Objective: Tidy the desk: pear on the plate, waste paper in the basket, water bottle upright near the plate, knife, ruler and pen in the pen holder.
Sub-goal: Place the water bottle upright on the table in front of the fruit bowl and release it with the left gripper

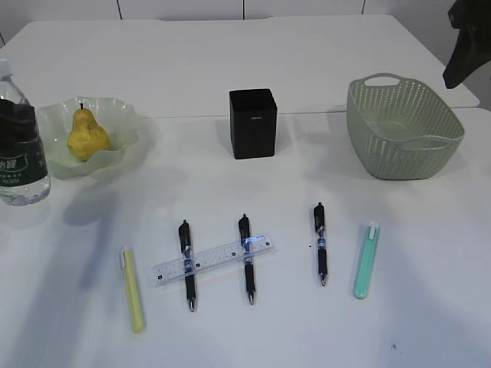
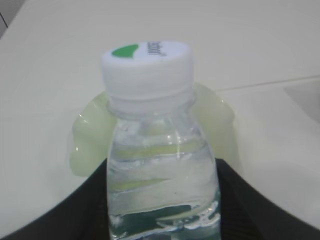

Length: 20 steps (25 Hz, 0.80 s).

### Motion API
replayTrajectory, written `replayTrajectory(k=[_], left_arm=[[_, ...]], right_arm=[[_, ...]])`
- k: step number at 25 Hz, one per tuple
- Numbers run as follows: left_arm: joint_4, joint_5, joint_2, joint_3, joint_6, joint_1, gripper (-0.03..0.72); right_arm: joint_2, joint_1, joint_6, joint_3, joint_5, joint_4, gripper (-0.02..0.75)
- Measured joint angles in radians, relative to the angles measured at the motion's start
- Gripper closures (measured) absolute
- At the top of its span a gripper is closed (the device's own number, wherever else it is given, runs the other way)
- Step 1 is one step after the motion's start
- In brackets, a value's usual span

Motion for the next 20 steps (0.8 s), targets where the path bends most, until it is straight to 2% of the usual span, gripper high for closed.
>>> replayTrajectory(k=[4,13,20], left_arm=[[-0.01,-0.112,-0.001,0.031,0.0,0.0,0.315],[-0.014,-0.14,-0.001,0.033,0.0,0.0,0.315],[-0.02,-0.439,0.035,0.128,0.0,0.0,0.315]], right_arm=[[0.0,0.0,0.0,0.0,0.0,0.0,0.241],[-0.001,0.0,-0.005,0.0,0.0,0.0,0.241],[-0.001,0.0,-0.005,0.0,0.0,0.0,0.241]])
